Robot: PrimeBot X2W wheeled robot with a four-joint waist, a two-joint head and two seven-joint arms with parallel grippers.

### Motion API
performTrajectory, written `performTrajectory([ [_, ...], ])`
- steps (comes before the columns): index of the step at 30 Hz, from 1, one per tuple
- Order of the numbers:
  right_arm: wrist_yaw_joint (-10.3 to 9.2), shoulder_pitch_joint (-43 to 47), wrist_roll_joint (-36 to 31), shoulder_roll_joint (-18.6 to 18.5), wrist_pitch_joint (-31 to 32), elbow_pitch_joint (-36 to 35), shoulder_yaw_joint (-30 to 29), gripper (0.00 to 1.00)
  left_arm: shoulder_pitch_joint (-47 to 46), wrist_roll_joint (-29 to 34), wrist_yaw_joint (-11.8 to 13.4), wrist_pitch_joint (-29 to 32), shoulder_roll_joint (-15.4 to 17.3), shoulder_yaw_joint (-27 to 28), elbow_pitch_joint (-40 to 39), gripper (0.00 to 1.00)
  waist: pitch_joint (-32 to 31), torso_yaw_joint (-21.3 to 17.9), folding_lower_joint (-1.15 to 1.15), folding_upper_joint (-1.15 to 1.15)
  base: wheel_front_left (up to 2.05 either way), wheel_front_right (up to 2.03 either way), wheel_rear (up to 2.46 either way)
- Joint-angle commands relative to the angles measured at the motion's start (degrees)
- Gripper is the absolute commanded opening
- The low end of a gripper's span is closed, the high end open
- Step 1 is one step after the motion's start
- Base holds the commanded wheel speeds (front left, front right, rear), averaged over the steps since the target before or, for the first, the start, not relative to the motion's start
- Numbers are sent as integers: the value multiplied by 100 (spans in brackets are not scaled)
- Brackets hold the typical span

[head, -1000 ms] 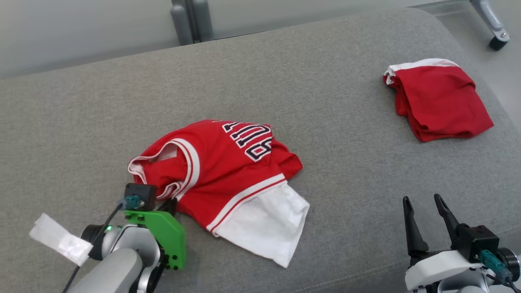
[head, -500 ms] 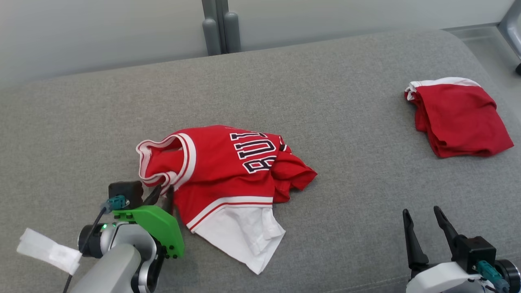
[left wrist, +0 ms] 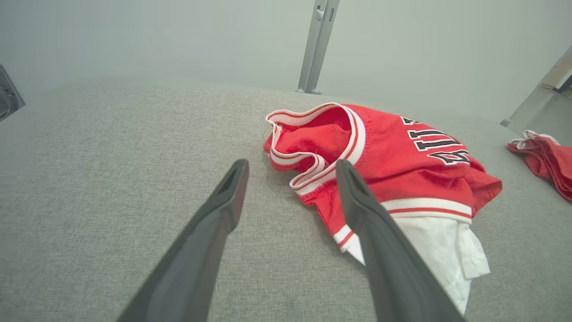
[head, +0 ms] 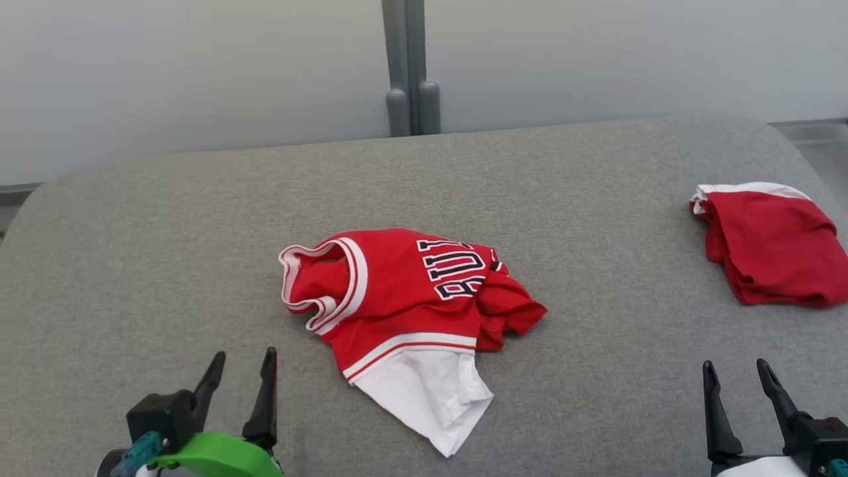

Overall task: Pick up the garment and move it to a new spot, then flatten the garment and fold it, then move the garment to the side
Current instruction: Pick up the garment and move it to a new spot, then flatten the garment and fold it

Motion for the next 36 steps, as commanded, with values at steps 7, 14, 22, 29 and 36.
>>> performTrajectory([
  [7,-9,167,-22,-8,1,-105,-87,100,657,496,-157,-126,331,549,-297,100,-358,569,0,0,0,0,0],
  [14,-9,137,-87,-10,1,-103,-79,100,1346,1195,-700,-127,30,1546,-184,100,-418,636,0,0,0,0,0],
  [22,-9,172,-278,-11,1,-25,-54,100,1803,1759,-1592,-127,-564,2458,88,100,-398,576,0,0,0,0,0],
  [29,-9,88,-334,-10,1,16,-128,100,1822,2139,-2428,-128,-1110,2955,378,100,-413,506,0,0,0,0,0],
  [36,-9,25,-292,-9,1,64,-112,100,1767,2365,-2636,-128,-1328,3164,568,100,-436,468,0,0,0,0,0],
])
